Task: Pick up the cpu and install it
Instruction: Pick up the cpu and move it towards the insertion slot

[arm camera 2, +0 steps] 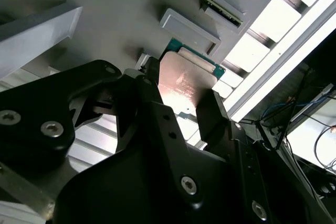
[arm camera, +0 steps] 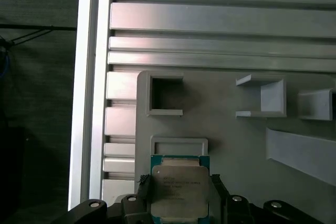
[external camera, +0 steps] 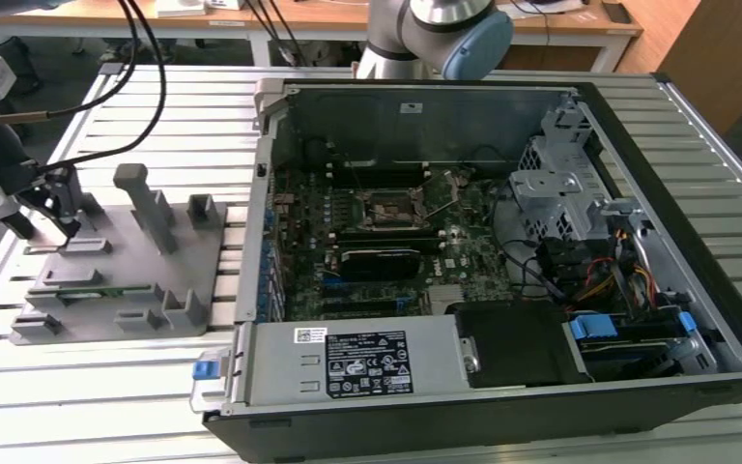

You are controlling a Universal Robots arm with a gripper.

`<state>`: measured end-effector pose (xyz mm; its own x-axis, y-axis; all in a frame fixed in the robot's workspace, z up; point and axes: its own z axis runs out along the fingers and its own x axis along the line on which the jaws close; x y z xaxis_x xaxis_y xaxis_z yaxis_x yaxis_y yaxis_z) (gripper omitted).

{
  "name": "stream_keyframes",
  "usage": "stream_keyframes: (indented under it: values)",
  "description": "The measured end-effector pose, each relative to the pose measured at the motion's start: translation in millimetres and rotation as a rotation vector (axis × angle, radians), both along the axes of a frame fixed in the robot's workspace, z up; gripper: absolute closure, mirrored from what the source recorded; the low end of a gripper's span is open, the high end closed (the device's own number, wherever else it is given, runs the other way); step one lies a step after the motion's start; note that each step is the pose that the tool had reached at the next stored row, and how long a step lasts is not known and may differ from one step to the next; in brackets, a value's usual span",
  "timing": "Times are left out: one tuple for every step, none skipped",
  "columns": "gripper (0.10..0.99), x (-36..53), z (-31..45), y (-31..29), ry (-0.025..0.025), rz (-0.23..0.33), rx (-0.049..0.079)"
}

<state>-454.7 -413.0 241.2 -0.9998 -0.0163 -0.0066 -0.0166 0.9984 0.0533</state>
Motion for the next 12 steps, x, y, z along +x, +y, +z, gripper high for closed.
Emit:
stream_keyframes:
  values:
    - [0.561, 0.0, 1.0, 0.0, -0.0001, 0.0, 0.0]
    - [0.561, 0.0, 2.1, 0.0, -0.0001, 0.0, 0.0]
    - [0.561, 0.0, 3.3, 0.0, -0.0001, 0.0, 0.0]
    - [0.561, 0.0, 4.5, 0.0, -0.0001, 0.0, 0.0]
    - [0.561, 0.0, 5.6, 0.0, -0.0001, 0.0, 0.0]
    - [0.561, 0.0, 6.6, 0.0, -0.0002, 0.0, 0.0]
    - [0.561, 0.0, 7.7, 0.0, -0.0001, 0.0, 0.0]
    - [0.561, -0.1, 8.8, 0.0, -0.0001, 0.0, 0.0]
    - [0.561, -0.1, 9.7, 0.0, -0.0001, 0.0, 0.0]
    - [0.561, -0.1, 10.8, 0.0, -0.0001, 0.0, 0.0]
    - [0.561, -0.1, 11.7, 0.0, -0.0001, 0.0, 0.0]
    - [0.561, -0.1, 12.7, 0.0, -0.0001, 0.0, 0.0]
